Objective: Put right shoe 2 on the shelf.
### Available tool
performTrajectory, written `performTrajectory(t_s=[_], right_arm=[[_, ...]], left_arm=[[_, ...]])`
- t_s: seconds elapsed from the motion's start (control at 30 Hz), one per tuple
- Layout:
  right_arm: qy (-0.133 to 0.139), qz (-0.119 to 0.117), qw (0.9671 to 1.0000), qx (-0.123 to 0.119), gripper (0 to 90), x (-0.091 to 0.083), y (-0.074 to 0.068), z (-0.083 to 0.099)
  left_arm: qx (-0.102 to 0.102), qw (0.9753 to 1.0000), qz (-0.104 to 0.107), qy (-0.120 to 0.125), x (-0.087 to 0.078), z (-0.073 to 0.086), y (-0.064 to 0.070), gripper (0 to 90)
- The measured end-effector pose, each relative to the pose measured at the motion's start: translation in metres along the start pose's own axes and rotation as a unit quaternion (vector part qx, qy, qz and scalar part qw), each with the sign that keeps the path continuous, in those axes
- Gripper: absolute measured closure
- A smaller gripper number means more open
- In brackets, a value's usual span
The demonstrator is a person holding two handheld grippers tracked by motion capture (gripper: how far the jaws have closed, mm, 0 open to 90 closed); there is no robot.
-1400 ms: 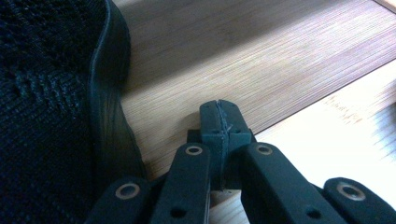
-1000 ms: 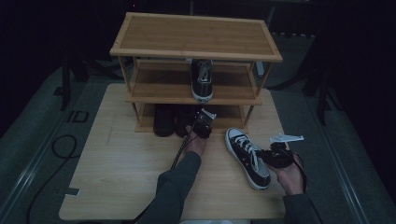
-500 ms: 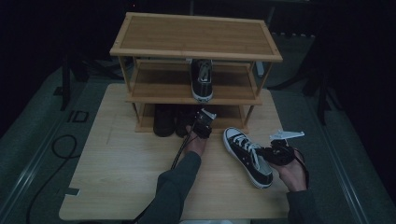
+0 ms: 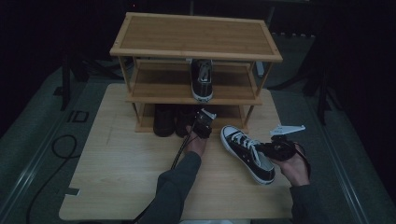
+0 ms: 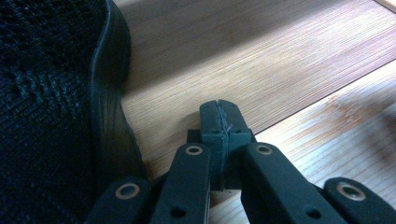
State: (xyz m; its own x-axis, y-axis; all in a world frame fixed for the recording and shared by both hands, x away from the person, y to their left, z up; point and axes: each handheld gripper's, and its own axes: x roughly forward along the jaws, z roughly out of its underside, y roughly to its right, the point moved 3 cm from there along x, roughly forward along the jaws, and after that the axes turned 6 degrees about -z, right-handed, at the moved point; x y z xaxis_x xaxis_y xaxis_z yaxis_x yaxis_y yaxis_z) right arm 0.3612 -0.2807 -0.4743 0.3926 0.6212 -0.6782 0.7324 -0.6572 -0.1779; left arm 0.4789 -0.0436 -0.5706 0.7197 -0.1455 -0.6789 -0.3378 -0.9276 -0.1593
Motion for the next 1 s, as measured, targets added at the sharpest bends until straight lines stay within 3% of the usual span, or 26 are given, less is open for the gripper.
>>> performTrajectory(t_s=[0.63,1.0], right_arm=[[0.000,-0.017,0.9994,-0.030,88.0,-0.012,0.003,-0.017],[0.010,-0.026,0.9990,-0.034,88.0,-0.022,0.005,-0.024]], left_arm=[[0.001,1.0000,0.000,0.000,0.000,0.000,0.000,90.0],[0.001,1.0000,0.000,0.000,0.000,0.000,0.000,90.0]])
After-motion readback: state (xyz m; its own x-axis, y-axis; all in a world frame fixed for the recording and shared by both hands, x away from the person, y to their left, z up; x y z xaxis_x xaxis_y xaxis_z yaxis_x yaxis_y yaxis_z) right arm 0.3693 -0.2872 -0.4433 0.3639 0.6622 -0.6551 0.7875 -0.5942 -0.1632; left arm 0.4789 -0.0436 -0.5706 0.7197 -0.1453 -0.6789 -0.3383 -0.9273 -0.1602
